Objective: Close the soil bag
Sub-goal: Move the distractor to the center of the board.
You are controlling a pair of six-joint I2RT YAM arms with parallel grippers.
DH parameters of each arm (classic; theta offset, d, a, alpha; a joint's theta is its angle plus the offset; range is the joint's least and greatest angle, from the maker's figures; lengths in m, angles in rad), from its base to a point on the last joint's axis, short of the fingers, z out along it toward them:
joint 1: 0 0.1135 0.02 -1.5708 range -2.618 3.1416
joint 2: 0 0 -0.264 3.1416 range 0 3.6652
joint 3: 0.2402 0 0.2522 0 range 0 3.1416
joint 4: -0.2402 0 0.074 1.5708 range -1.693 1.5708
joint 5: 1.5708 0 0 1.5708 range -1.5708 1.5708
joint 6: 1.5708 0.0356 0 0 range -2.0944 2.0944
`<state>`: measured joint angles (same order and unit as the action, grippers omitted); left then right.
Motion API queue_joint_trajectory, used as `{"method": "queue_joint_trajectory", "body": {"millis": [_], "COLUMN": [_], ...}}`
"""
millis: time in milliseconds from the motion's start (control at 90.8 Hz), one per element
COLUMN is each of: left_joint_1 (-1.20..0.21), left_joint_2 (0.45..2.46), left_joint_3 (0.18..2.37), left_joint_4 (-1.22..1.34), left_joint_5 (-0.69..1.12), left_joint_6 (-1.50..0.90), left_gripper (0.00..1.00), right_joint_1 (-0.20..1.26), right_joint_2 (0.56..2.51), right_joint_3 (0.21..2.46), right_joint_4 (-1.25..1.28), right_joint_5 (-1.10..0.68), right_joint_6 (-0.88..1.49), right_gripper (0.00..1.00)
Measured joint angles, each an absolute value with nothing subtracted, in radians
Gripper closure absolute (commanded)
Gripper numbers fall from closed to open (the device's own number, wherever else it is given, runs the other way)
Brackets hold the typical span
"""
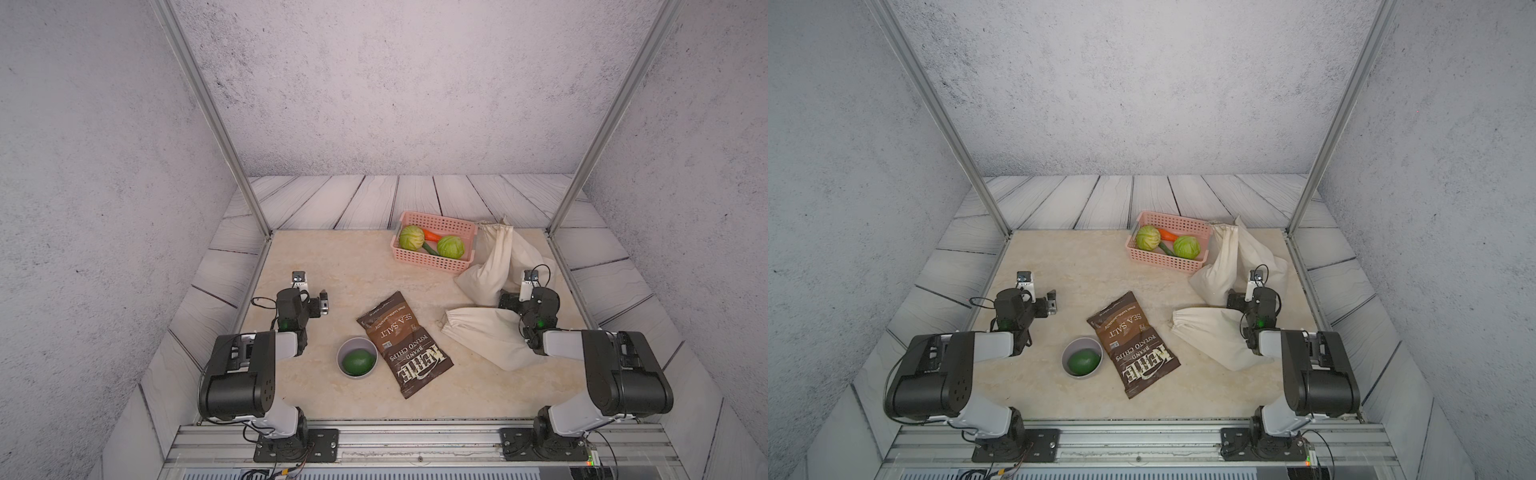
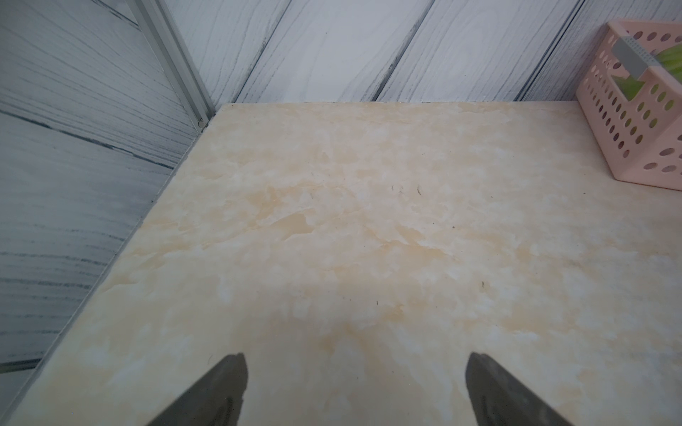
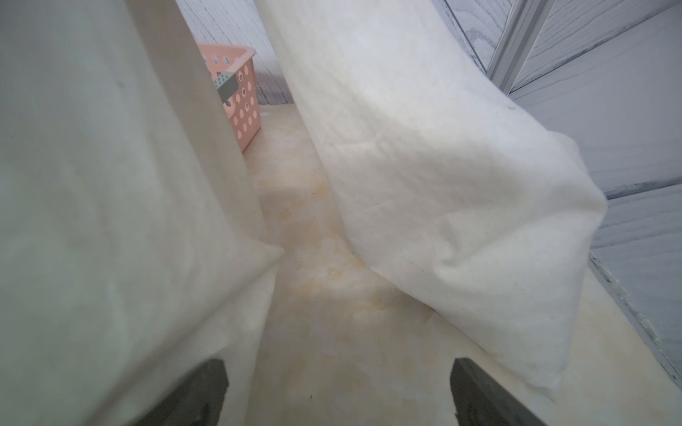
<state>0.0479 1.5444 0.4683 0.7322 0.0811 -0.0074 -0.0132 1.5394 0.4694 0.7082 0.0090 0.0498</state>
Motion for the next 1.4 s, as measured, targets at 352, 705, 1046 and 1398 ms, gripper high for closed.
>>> {"method": "queue_joint_trajectory", "body": {"millis": [352,705,1046,1398], "left_joint_1": [0.035,-0.449,-0.766,-0.904], "left_joint_2": [1.222,1.147,1.268,1.655], "left_joint_3": [0.582,0.795,0.870,1.086], "left_joint_4": [0.421,0.020,-0.234,-0.318], "left_joint_5": [0.047,-0.131,-0.054,0.053], "left_joint_6": [-0.066,-0.275,-0.426,-0.531], "left_gripper": [0.02,0.02,0.01,0.01], "right_joint_1": [0.007,0.257,0.477,0.491], "right_joint_2": [1.256,1.082,1.065,1.090], "right_joint_3": [0.617,0.867,0.877,0.854], "right_joint_4": [0.274,-0.311,-0.614,-0.617], "right_joint_5": [0.215,0.362,0.253,0.216], "right_joint_6": [0.218,0.431,0.418,0.385], "right_gripper": [0.01,0.01,0.01,0.01]}}
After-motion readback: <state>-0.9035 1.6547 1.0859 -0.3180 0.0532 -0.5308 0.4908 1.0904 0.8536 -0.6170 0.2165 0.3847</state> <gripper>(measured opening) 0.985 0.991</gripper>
